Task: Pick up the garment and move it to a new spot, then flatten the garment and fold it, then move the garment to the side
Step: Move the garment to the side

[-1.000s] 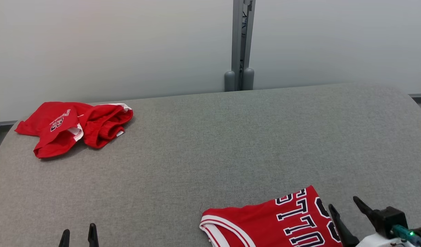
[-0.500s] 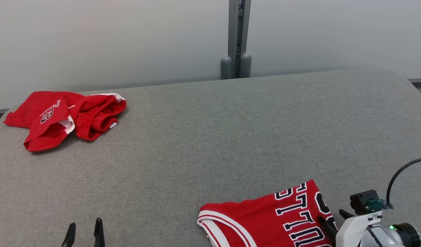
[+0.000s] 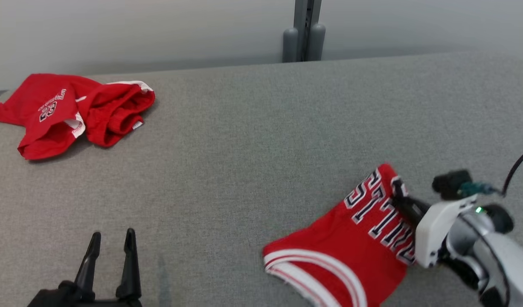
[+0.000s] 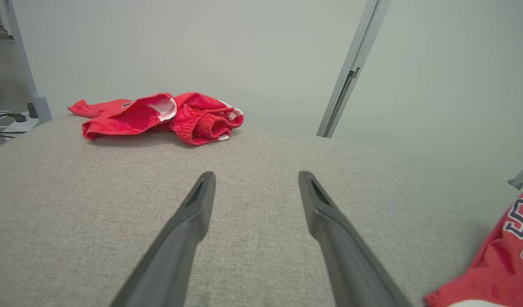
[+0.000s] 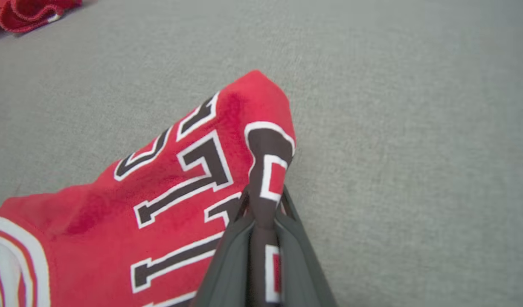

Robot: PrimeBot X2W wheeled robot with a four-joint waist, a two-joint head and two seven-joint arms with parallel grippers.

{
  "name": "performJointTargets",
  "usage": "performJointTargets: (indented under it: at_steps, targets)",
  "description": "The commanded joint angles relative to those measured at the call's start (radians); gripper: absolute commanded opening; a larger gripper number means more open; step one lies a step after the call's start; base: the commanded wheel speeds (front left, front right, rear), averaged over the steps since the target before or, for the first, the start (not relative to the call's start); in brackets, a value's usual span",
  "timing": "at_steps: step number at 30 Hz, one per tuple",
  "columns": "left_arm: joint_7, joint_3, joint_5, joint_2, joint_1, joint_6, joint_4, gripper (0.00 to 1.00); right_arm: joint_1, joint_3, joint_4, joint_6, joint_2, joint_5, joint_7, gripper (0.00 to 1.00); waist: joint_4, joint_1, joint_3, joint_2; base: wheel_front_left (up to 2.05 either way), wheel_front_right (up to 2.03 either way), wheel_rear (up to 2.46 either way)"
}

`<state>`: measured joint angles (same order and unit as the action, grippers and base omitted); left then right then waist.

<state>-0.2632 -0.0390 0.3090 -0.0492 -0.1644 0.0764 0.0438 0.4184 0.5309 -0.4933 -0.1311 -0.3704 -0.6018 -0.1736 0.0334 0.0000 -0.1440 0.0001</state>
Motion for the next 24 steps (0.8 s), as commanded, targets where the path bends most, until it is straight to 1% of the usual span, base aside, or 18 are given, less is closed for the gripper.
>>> performJointTargets:
  at_steps: [1, 5, 6, 7, 8, 11, 12, 13, 17, 22, 24]
  targets:
    - [-0.002, 0.003, -0.008, -0.003, 0.041, 0.005, -0.014, 1.00, 0.045, -0.009, 0.008, 0.001, -0.035, -0.005, 0.013, 0.00, 0.010, 0.0000, -0.069, -0.0001, 0.00, 0.00, 0.00]
    - [-0.002, 0.029, -0.031, -0.004, 0.112, 0.020, -0.051, 1.00, 0.188, -0.031, -0.001, 0.000, -0.130, 0.021, 0.021, 0.00, 0.026, 0.0000, -0.180, -0.0001, 0.00, 0.00, 0.00]
    - [-0.002, 0.029, -0.031, -0.004, 0.112, 0.020, -0.051, 1.00, 0.188, -0.031, -0.001, 0.000, -0.130, 0.021, 0.021, 0.00, 0.026, 0.0000, -0.180, -0.0001, 0.00, 0.00, 0.00]
    - [-0.002, 0.034, -0.040, -0.004, 0.130, 0.021, -0.060, 1.00, 0.221, -0.044, -0.012, 0.000, -0.148, 0.021, 0.022, 0.00, 0.029, 0.0000, -0.202, -0.0001, 0.00, 0.00, 0.00]
    - [-0.002, 0.039, -0.058, -0.004, 0.169, 0.028, -0.071, 1.00, 0.283, -0.071, -0.040, 0.000, -0.186, 0.024, 0.027, 0.00, 0.030, 0.0000, -0.248, -0.0001, 0.00, 0.00, 0.00]
    - [-0.002, 0.039, -0.076, -0.003, 0.215, 0.037, -0.079, 1.00, 0.348, -0.105, -0.096, 0.000, -0.229, 0.034, 0.020, 0.00, 0.026, 0.0000, -0.302, -0.0001, 0.00, 0.00, 0.00]
    - [-0.002, 0.041, -0.083, -0.003, 0.238, 0.041, -0.080, 1.00, 0.381, -0.124, -0.138, 0.000, -0.258, 0.049, 0.018, 0.00, 0.020, 0.0000, -0.325, -0.0001, 0.00, 0.00, 0.00]
    - [-0.002, 0.043, -0.086, -0.004, 0.246, 0.043, -0.082, 1.00, 0.398, -0.132, -0.159, 0.001, -0.274, 0.062, 0.020, 0.00, 0.017, 0.0000, -0.335, -0.0001, 0.00, 0.00, 0.00]
    - [-0.002, 0.037, -0.086, -0.004, 0.251, 0.046, -0.106, 1.00, 0.449, -0.176, -0.234, 0.001, -0.310, 0.087, 0.017, 0.00, 0.012, 0.0000, -0.369, -0.0001, 0.00, 0.00, 0.00]
    - [-0.002, 0.027, -0.092, -0.003, 0.231, 0.048, -0.133, 1.00, 0.513, -0.209, -0.305, 0.001, -0.356, 0.160, 0.024, 0.00, 0.012, 0.0000, -0.399, -0.0001, 0.00, 0.00, 0.00]
    - [-0.002, 0.027, -0.093, -0.003, 0.232, 0.048, -0.137, 1.00, 0.525, -0.219, -0.321, 0.001, -0.366, 0.177, 0.023, 0.00, 0.012, 0.0000, -0.405, -0.0001, 0.00, 0.00, 0.00]
